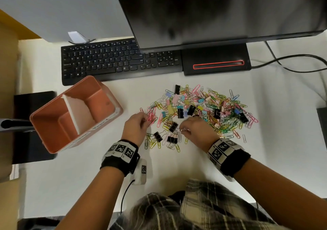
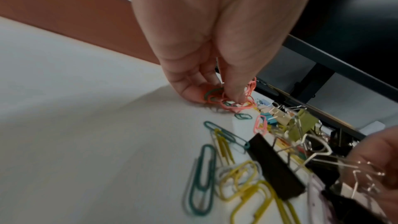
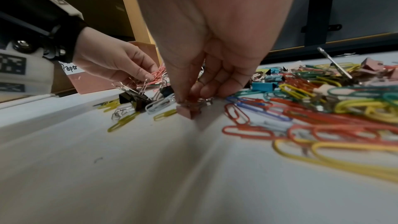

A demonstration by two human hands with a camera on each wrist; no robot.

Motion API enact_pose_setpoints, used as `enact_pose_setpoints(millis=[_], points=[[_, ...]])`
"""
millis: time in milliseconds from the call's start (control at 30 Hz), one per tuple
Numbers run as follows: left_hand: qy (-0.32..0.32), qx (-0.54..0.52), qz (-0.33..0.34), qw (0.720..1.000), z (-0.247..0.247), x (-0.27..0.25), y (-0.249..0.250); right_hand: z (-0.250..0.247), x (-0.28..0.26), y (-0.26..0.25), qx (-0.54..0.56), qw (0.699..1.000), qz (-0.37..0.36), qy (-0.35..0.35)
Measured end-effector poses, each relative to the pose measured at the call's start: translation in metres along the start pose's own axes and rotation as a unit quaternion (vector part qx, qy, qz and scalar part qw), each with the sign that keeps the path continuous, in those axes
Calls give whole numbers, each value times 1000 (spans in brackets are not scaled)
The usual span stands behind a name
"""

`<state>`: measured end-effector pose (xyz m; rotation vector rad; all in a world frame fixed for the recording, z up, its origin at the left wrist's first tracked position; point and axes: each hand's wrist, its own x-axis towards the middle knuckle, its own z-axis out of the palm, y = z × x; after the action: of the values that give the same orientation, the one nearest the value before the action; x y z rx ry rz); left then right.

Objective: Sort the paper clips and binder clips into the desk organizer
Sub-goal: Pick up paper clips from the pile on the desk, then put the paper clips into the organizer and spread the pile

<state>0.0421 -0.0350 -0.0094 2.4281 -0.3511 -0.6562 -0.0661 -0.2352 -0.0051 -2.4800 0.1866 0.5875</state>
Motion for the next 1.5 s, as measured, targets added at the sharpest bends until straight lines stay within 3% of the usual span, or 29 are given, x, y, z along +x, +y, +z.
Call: enact_pose_setpoints(millis=[133, 267, 367, 500, 633, 700, 767, 833, 933, 1033, 1133, 1200, 1367, 1500], points=[[23, -13, 26, 999, -18, -16, 7, -1, -4, 0, 1, 1000, -7, 13], [98, -50, 34, 993, -58, -39, 15, -25, -17, -13, 52, 995, -7, 90], [163, -52, 7, 985, -102, -49, 15, -56, -9, -58, 68, 988, -77, 115], [215, -55, -42, 974, -143, -38, 0, -67, 41, -143, 99, 968, -190, 132], [207, -37, -102, 972, -154, -22, -18, -55, 85, -200, 95, 970, -206, 83], [220, -19, -74, 973, -153, -27, -17, -55, 93, -198, 108, 974, -191, 61], [232, -23, -3, 972, -145, -41, -9, -56, 95, -176, 120, 978, -161, 58], [186, -46, 46, 980, -124, -58, -4, -59, 96, -145, 98, 987, -112, 63], [61, -39, 63, 995, -78, -66, -14, -58, 96, -103, 15, 998, -59, 1], [-41, 15, 72, 996, -36, -61, -29, -48, 96, -86, -68, 993, -69, -73], [-96, 80, 81, 989, -10, -54, -34, -34, 93, -83, -163, 977, -84, -105], [-103, 103, 86, 986, 0, -49, -35, -26, 90, -81, -165, 977, -97, -90], [-60, 16, 108, 992, 4, -39, -37, -18, 88, -73, -83, 987, -85, -108], [-57, 27, 99, 993, 0, -35, -31, -12, 83, -67, -67, 991, -80, -82]])
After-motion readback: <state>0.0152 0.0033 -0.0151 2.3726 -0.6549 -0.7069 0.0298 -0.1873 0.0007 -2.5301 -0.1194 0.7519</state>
